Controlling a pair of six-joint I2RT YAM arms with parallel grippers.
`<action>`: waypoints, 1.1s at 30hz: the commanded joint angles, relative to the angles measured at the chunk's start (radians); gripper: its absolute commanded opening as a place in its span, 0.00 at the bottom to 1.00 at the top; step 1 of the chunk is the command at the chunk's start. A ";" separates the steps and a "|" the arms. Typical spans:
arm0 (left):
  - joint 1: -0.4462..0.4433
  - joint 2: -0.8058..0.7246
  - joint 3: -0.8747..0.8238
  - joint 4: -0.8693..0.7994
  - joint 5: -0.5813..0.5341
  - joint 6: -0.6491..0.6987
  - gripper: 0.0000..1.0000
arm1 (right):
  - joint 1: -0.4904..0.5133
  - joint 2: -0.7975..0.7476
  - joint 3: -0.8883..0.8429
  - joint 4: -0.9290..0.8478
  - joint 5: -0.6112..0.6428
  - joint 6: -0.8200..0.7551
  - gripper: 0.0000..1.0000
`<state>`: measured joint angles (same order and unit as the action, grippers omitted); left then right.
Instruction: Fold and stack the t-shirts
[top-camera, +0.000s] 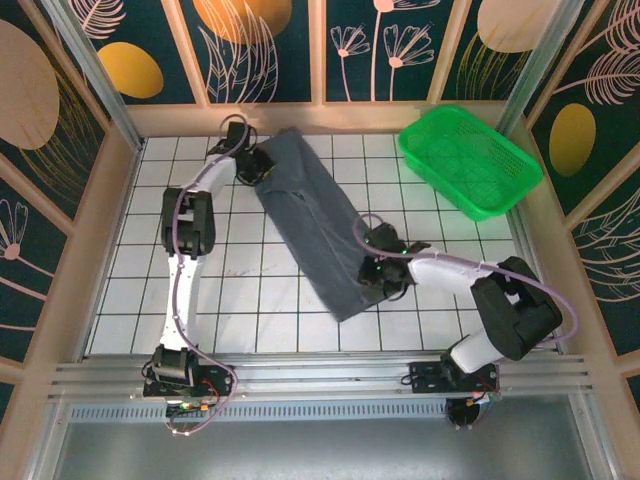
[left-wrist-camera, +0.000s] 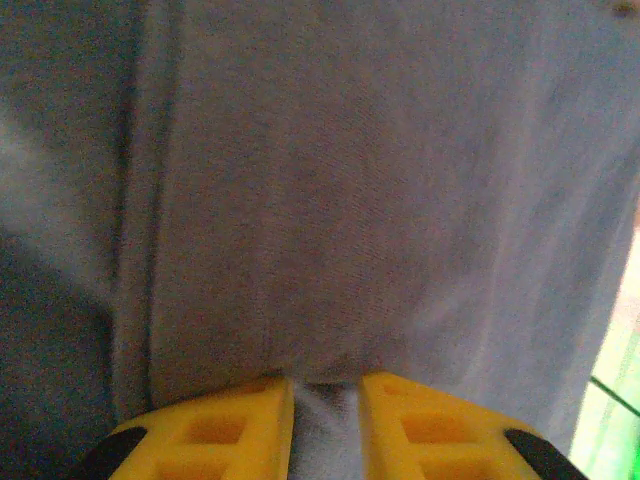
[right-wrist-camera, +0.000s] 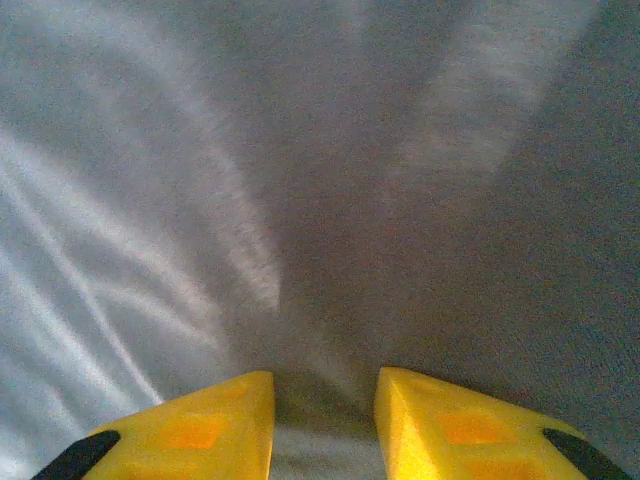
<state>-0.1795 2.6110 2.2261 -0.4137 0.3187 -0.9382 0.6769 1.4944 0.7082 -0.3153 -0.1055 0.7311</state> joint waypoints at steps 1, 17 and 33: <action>-0.058 0.126 0.098 -0.021 0.107 -0.040 0.26 | 0.085 0.026 -0.003 -0.062 -0.148 0.085 0.38; -0.134 -0.478 -0.435 -0.014 -0.006 0.100 0.51 | 0.063 -0.251 0.010 -0.410 0.101 0.128 0.55; -0.437 -1.147 -1.464 -0.054 0.226 -0.019 0.52 | 0.017 -0.120 -0.067 -0.283 -0.043 -0.022 0.40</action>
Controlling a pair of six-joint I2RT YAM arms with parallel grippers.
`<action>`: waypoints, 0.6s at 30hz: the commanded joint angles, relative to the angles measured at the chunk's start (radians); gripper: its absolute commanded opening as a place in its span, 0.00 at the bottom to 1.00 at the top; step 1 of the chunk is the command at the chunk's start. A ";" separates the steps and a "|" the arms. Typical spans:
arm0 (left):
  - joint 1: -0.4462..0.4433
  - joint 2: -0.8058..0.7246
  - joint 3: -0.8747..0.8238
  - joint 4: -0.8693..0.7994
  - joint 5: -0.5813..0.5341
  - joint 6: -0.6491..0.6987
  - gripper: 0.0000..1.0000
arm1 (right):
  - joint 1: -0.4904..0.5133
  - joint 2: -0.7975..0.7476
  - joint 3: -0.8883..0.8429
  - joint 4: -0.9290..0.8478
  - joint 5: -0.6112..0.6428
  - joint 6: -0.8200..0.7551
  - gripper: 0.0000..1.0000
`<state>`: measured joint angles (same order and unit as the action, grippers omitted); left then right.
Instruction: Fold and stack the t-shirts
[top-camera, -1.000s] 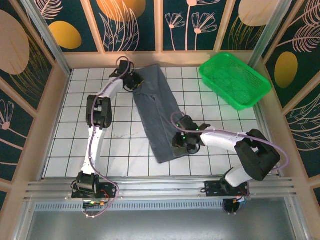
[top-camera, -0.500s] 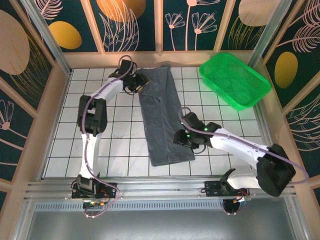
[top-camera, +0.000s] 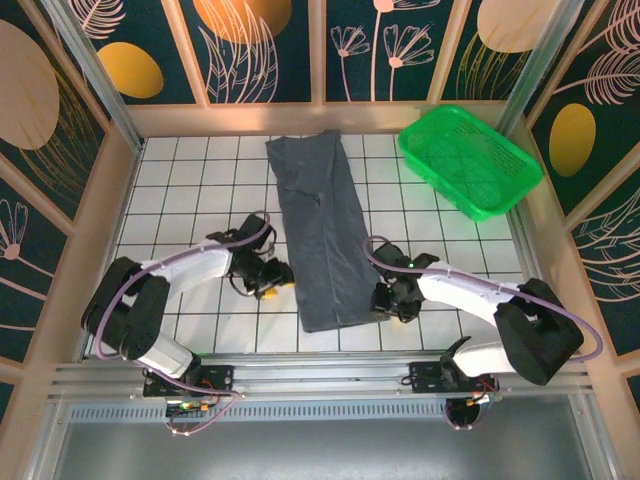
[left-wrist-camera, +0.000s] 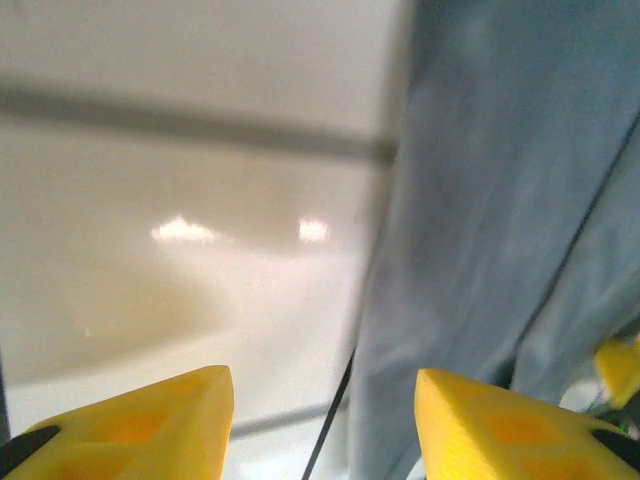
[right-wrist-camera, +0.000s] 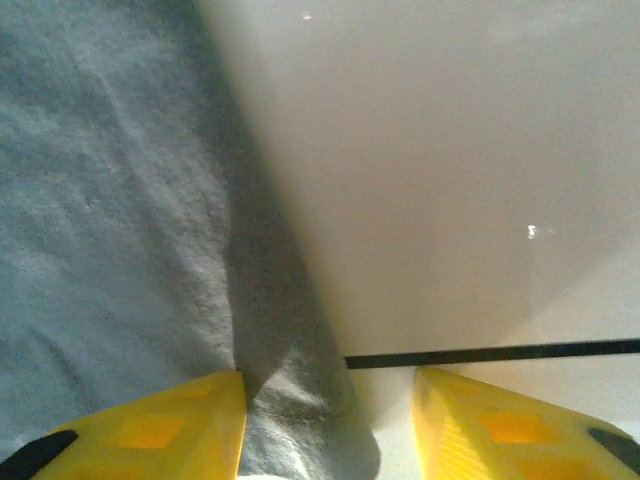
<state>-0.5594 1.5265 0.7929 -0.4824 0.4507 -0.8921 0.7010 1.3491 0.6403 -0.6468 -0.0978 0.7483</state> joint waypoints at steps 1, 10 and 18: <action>-0.082 -0.071 -0.044 0.024 0.106 -0.090 0.52 | -0.006 0.036 -0.001 0.052 -0.059 -0.038 0.35; -0.200 -0.076 -0.135 0.111 0.189 -0.200 0.54 | 0.025 -0.021 -0.016 0.077 -0.156 -0.019 0.02; -0.270 -0.060 -0.176 0.235 0.185 -0.321 0.52 | 0.093 -0.030 -0.001 0.039 -0.215 0.013 0.00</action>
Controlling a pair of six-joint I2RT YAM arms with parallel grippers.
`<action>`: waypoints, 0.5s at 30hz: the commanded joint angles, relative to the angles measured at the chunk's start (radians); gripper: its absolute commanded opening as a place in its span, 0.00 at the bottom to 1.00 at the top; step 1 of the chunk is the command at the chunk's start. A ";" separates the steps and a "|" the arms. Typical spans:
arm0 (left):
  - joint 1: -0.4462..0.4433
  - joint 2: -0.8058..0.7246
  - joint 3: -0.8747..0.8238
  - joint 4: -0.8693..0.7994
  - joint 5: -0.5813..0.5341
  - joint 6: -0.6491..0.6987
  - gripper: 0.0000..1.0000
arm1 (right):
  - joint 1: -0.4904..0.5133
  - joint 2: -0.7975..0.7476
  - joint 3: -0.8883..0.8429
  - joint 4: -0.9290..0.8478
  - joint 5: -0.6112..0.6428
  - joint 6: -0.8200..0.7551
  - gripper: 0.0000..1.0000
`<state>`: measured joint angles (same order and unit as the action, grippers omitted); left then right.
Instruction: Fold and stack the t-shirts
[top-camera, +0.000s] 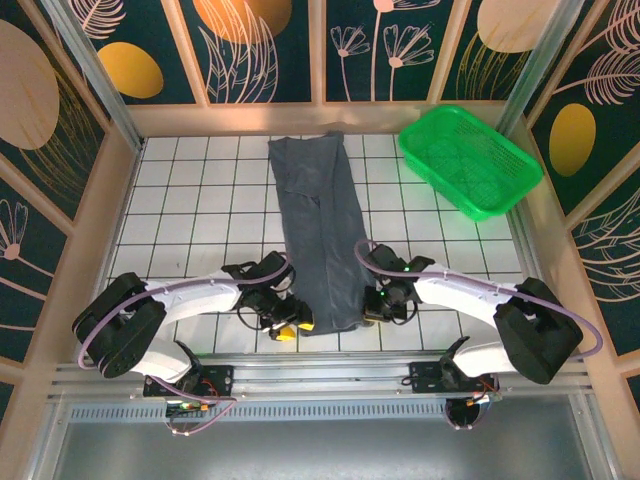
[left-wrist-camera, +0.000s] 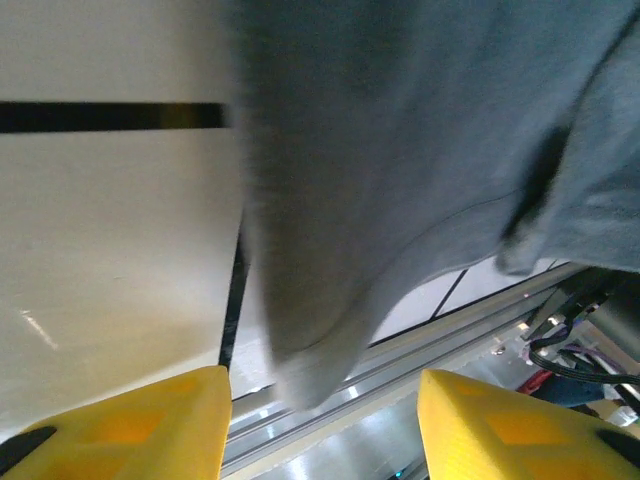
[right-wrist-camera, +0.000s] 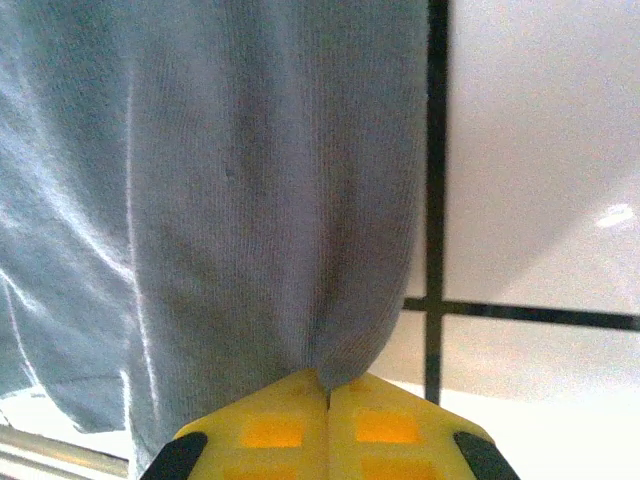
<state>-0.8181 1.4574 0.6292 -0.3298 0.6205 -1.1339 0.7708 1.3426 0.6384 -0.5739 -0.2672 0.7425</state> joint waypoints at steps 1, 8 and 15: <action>-0.014 0.022 -0.005 0.088 0.011 -0.081 0.52 | 0.027 -0.026 0.003 -0.037 -0.049 0.020 0.00; -0.018 0.021 0.017 -0.029 -0.086 -0.029 0.14 | 0.036 -0.073 0.001 -0.090 -0.028 0.026 0.00; -0.016 -0.139 -0.041 -0.079 -0.130 -0.075 0.00 | 0.038 -0.114 0.029 -0.110 -0.016 0.038 0.00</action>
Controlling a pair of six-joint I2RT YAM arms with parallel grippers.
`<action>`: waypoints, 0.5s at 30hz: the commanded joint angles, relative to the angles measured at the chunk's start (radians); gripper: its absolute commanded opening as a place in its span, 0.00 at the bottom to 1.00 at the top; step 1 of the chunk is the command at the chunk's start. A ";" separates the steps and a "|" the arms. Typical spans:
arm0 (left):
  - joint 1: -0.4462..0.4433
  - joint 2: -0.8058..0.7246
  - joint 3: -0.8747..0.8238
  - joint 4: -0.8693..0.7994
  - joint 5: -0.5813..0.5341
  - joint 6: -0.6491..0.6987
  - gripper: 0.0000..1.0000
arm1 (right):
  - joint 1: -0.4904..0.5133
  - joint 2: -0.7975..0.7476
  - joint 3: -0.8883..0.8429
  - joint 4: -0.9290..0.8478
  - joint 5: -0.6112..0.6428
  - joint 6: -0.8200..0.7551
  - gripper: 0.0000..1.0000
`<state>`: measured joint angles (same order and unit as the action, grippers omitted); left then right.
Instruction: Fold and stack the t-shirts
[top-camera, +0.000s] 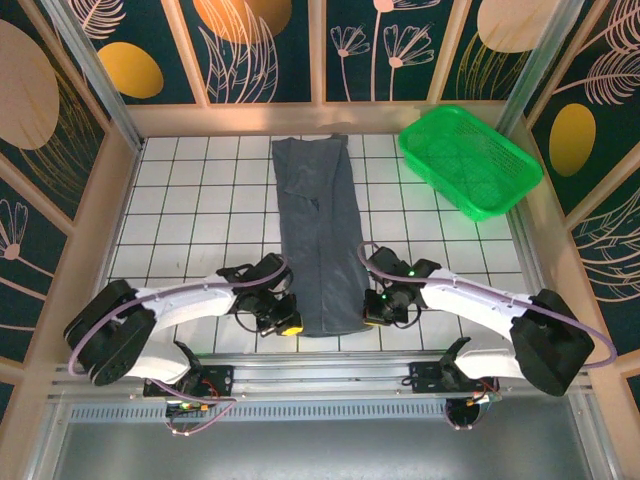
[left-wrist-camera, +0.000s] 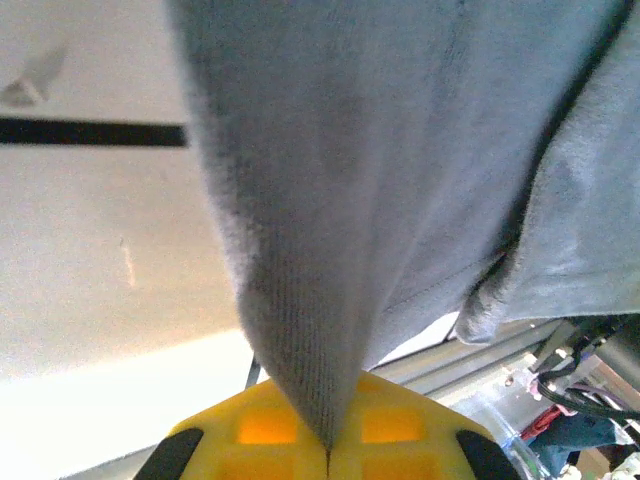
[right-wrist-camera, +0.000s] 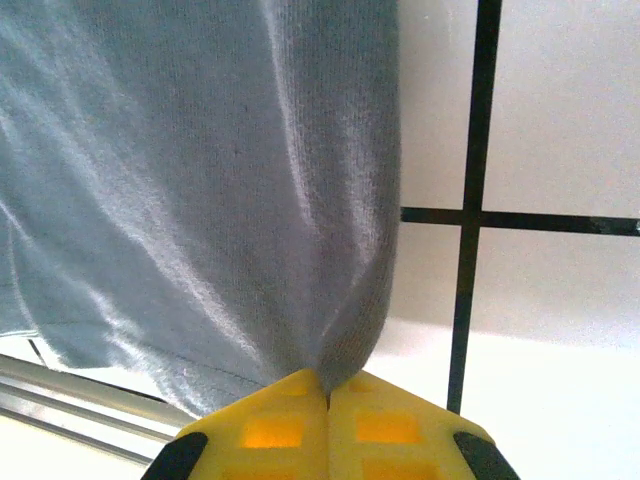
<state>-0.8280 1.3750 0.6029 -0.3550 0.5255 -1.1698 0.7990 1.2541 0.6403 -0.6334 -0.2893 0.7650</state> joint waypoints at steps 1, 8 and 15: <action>-0.006 -0.076 -0.010 -0.039 -0.040 -0.056 0.00 | 0.008 -0.026 0.043 -0.053 0.014 0.016 0.00; 0.112 -0.073 0.105 -0.010 -0.073 -0.030 0.00 | -0.070 0.046 0.207 -0.042 0.063 0.003 0.00; 0.286 0.025 0.283 0.038 -0.066 0.028 0.00 | -0.197 0.220 0.461 -0.025 0.121 -0.095 0.00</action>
<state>-0.5697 1.3518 0.8196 -0.3408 0.4644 -1.1725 0.6399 1.4139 1.0161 -0.6590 -0.2192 0.7292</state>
